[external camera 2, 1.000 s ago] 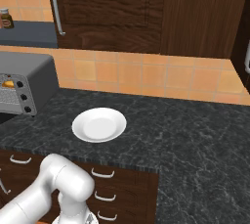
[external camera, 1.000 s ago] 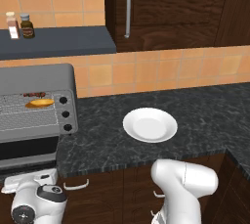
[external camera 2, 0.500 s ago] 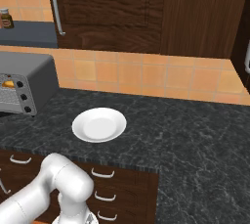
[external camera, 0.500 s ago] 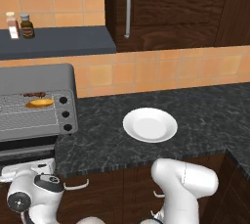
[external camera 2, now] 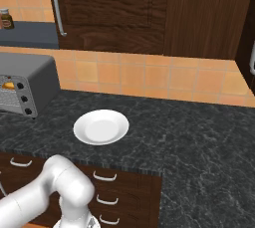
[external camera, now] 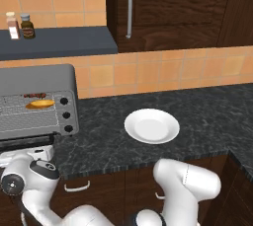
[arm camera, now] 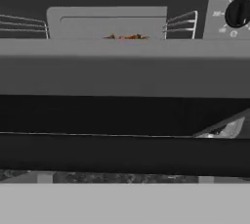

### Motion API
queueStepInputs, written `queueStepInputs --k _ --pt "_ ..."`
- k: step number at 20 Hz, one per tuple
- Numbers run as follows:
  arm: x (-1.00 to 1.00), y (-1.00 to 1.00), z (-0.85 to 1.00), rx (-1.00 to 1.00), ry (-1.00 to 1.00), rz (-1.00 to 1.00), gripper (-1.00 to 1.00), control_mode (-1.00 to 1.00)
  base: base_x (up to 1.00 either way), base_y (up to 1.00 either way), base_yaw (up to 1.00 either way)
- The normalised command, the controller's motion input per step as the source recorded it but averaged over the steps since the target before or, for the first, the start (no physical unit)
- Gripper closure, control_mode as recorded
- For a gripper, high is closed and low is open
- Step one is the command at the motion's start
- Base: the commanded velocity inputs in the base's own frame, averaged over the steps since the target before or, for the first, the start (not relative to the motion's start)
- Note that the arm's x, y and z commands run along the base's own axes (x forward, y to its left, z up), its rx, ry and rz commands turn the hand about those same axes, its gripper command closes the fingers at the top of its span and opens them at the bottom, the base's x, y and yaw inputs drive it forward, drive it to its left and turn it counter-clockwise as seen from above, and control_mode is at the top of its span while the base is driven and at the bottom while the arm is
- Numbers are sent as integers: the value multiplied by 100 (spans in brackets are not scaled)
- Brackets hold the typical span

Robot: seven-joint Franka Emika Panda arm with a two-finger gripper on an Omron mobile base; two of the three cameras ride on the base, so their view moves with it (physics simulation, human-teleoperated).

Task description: Pick up the kebab skewer and baguette bread, and place them inside the toaster oven. Close the toaster oven door and start by setting the timer.

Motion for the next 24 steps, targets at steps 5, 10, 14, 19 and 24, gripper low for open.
queueStepInputs --k 5,10,14,19,24 --pt "52 -10 32 0 0 0 -100 -100 0 0 0" --pt "55 -8 28 0 0 0 -100 -100 0 0 0" --pt "53 -5 21 0 0 0 -100 -100 0 0 0" --pt "55 0 13 0 0 0 -100 -100 0 0 0" --pt "46 0 6 0 0 0 -100 -100 0 0 0"
